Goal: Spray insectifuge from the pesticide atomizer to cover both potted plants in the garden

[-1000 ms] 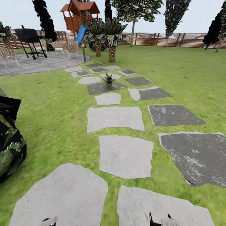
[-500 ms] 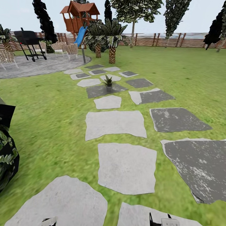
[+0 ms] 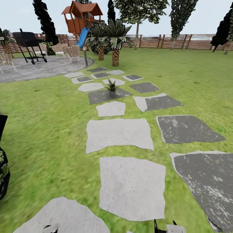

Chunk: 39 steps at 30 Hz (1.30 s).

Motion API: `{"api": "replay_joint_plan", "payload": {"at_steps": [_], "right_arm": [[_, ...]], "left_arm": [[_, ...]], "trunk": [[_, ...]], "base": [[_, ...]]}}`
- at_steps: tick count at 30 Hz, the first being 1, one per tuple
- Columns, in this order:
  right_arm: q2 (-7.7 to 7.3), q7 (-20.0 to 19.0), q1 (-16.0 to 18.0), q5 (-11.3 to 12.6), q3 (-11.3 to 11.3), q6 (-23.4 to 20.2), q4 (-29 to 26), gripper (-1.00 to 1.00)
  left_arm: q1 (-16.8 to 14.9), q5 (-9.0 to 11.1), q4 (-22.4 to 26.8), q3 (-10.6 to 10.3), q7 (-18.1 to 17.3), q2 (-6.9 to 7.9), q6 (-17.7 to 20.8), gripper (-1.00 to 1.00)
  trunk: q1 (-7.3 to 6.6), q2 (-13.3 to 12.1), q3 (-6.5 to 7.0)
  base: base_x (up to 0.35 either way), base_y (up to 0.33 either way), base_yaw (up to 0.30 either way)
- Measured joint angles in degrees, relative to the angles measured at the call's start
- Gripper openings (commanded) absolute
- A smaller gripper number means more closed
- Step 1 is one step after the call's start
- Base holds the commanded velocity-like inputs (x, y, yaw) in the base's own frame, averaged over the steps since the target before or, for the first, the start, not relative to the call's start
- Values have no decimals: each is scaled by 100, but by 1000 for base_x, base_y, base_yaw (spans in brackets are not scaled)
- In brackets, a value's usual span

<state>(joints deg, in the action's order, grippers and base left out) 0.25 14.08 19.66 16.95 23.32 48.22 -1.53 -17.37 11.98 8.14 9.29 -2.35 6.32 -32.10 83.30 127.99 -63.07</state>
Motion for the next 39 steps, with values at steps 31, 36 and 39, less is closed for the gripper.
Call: {"api": "replay_joint_plan", "payload": {"at_steps": [31, 36, 39], "right_arm": [[0, 0, 0, 0, 0, 1, 0, 100], [0, 0, 0, 0, 1, 0, 0, 100], [0, 0, 0, 0, 0, 0, 0, 100]], "left_arm": [[0, 0, 0, 0, 4, 0, 0, -100], [0, 1, 0, 1, 4, 0, 0, -100], [0, 0, 0, 0, 5, 0, 0, -100]], "trunk": [[0, 0, 267], [0, 0, 310], [0, 0, 331]], "base": [[339, 0, 0], [339, 0, 0], [339, 0, 0]]}}
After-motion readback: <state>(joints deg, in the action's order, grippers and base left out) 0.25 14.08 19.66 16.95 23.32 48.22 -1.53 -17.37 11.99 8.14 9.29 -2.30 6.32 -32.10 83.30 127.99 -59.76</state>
